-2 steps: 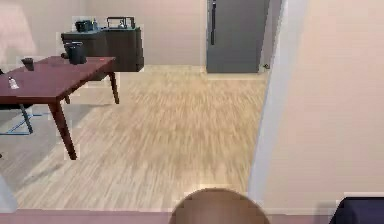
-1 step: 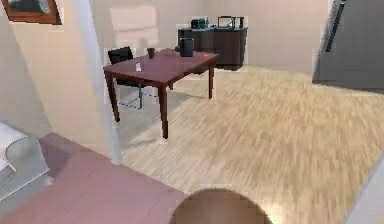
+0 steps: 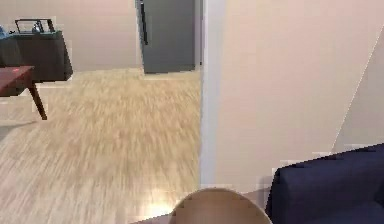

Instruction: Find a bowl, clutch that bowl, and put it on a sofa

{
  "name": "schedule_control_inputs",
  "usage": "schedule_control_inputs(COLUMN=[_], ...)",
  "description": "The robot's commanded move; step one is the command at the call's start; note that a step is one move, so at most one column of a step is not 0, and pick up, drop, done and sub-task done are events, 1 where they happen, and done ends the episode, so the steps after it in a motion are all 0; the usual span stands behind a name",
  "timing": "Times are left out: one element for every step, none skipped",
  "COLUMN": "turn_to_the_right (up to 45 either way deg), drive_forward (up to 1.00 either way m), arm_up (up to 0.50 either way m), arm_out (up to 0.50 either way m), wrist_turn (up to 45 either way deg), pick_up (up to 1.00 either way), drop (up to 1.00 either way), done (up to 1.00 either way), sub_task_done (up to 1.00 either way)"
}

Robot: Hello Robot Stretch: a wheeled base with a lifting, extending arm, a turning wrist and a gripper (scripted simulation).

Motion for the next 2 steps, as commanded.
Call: schedule_control_inputs(turn_to_the_right=[45.0, 45.0], drive_forward=[0.0, 0.0], arm_up=[0.0, 0.0], arm_out=[0.0, 0.0], wrist_turn=[0.0, 0.0], pick_up=[0.0, 0.0], drop=[0.0, 0.0], done=[0.0, 0.0], sub_task_done=[0.0, 0.0])
